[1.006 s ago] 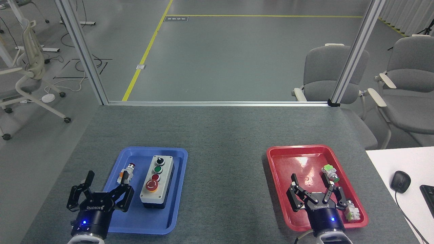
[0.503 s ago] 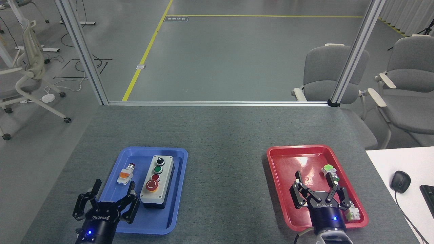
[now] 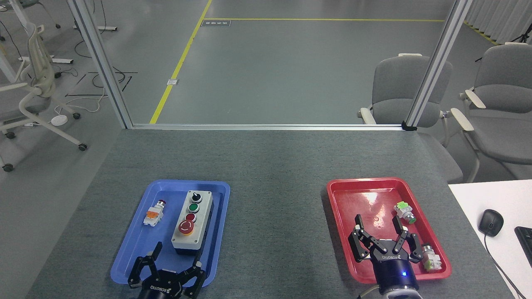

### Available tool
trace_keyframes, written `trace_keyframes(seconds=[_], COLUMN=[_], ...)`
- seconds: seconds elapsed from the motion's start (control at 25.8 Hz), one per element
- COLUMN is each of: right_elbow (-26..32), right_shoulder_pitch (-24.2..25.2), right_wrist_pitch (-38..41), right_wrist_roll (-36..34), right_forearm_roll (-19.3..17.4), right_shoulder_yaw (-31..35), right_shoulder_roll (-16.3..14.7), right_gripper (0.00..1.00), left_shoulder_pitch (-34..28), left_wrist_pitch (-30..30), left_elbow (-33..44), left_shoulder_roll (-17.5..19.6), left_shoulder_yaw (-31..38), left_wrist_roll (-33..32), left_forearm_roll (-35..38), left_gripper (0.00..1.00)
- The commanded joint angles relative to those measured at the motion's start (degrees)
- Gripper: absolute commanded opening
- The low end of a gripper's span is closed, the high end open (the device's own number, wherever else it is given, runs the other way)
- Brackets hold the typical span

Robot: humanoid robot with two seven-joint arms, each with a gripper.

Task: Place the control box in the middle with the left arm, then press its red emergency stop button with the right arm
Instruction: 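Lower the left gripper and grasp the near end of the control box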

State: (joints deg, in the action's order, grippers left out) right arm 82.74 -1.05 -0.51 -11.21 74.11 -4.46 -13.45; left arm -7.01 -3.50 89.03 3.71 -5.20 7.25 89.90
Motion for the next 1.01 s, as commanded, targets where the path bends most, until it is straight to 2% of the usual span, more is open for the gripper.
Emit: trace_keyframes(seconds=[0.0, 0.23, 0.54, 0.97], right_elbow=[0.40, 0.40, 0.40, 0.40], right_shoulder_pitch=[0.34, 0.61, 0.69, 0.69], right_wrist_pitch=[-0.63, -0.02, -0.46, -0.90], right_wrist_roll=[0.32, 0.32, 0.32, 0.23], right_forearm_roll=[-0.02, -0.02, -0.11, -0.20], right_shoulder_yaw=[0.06, 0.50, 0.41, 0.15], right_shoulder_roll=[-0.08, 0.09, -0.61, -0.52], right_gripper=[0.98, 0.98, 0.98, 0.98], left_shoulder_pitch=[2.97, 8.33, 9.56, 13.17], left_wrist_pitch=[1.04, 4.21, 7.11, 7.19], left_elbow=[-5.62, -14.06, -17.13, -21.44], left_shoulder_roll=[-1.95, -1.95, -2.74, -2.65], left_shoulder_yaw=[-0.33, -0.25, 0.28, 0.46], left_wrist_roll=[-0.66, -0.49, 0.04, -0.31], left_forearm_roll=[0.28, -0.43, -1.13, -3.33], left_gripper=[0.99, 0.99, 0.99, 0.99])
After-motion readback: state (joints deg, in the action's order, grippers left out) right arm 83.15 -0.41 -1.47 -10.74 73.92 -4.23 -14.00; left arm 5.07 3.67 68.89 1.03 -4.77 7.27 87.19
